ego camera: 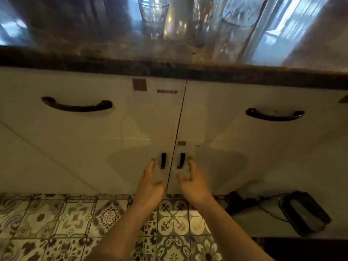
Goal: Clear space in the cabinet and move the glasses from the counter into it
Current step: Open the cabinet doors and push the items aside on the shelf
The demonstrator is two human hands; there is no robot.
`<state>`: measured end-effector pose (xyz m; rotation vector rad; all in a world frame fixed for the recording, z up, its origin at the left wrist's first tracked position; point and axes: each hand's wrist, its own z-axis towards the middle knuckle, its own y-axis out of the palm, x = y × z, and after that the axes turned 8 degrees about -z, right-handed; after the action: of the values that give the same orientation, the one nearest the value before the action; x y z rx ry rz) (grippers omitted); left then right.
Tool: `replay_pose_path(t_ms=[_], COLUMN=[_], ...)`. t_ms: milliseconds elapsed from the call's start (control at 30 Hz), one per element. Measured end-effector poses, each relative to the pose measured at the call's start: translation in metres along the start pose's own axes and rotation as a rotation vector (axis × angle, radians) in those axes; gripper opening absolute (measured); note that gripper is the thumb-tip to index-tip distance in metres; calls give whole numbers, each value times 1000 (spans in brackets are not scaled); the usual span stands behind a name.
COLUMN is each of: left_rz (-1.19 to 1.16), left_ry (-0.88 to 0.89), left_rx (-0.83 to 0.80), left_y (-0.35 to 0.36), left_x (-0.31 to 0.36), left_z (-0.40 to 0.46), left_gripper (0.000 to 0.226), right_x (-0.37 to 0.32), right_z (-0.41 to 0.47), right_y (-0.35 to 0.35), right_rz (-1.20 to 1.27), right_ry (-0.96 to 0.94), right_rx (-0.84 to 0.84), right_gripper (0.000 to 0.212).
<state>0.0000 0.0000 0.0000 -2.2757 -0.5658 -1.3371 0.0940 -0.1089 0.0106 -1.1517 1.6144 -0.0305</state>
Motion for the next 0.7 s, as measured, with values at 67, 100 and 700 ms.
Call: replay_pose_path(t_ms=[67,100,700], left_rz=[-77,-94,-96], left_ry=[-8,-9,78], left_rx=[-4,-15,-144], left_y=[2,4,-6], left_x=[-2,-2,-31], left_z=[10,15,-21], left_gripper=[88,89,92], right_x=[-1,-1,22], right_z=[7,10,-28], right_y=[6,10,37], right_rz=[151,205,275], right_ry=[45,62,30], right_rx=[12,8,113], right_gripper=[66,63,70])
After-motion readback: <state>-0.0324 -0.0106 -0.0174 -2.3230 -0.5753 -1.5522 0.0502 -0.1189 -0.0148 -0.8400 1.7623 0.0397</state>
